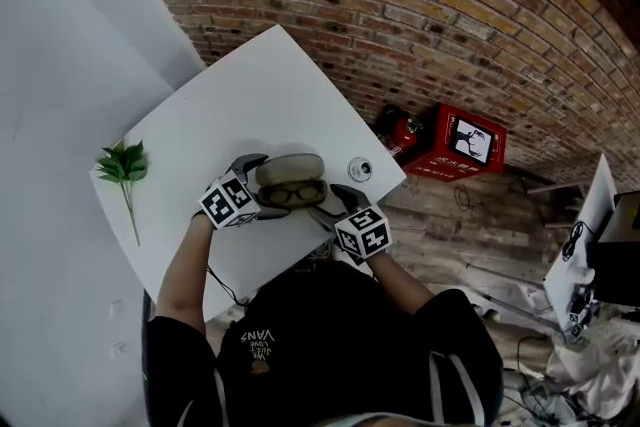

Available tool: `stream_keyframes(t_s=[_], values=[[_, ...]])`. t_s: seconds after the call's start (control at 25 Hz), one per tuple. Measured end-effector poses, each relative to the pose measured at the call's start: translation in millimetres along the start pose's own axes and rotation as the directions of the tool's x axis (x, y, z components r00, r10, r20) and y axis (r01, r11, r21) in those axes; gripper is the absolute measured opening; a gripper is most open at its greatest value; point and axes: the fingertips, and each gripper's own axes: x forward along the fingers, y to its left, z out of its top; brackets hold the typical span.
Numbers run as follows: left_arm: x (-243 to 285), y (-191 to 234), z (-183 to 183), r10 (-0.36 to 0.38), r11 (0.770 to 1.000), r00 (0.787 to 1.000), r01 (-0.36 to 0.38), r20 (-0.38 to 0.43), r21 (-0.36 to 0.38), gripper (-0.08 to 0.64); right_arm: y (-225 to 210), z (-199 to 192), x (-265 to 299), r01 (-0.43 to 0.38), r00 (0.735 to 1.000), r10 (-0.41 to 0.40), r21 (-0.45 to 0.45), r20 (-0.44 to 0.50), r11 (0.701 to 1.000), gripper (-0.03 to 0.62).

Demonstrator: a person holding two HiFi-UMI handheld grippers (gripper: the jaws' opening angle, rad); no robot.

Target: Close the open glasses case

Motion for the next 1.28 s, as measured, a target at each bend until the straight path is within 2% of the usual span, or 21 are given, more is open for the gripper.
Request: stream_keyframes(t_s=[0.32,0.52,0.72,0.84,0.96,1.28], values=[[-13,-29,0,-0.039,0.996,0.999,0.04,-0.013,0.08,0.572,2,-5,-4,0.059,0.998,-0.059,0.007,-0.007,0.998,0.301],[-21,-53,-6,-0.062,0.985,0.997,0.068,-0.038,0.16,0.572,7,-7,-12,0.104,0.995,-0.104,0.03,0.005,0.994,0.295],[-25,-75,-17,-0.095,0.972,0.993,0.107,-0.063,0.21,0.572,14,-8,-24,0.146,0.988,-0.148,0.07,0.036,0.987,0.295],[-25,-87,-27,-0.119,0.964,0.99,0.134,-0.078,0.229,0.572,19,-7,-30,0.173,0.981,-0.18,0.103,0.066,0.98,0.289],[-24,-99,-29,-0.148,0.957,0.987,0.158,-0.057,0.243,0.572,20,-6,-37,0.2,0.972,-0.213,0.134,0.096,0.971,0.275],[-16,-118,-47,-0.188,0.956,0.979,0.199,-0.075,0.216,0.571,25,-1,-41,0.262,0.949,-0.286,0.171,0.134,0.95,0.243]])
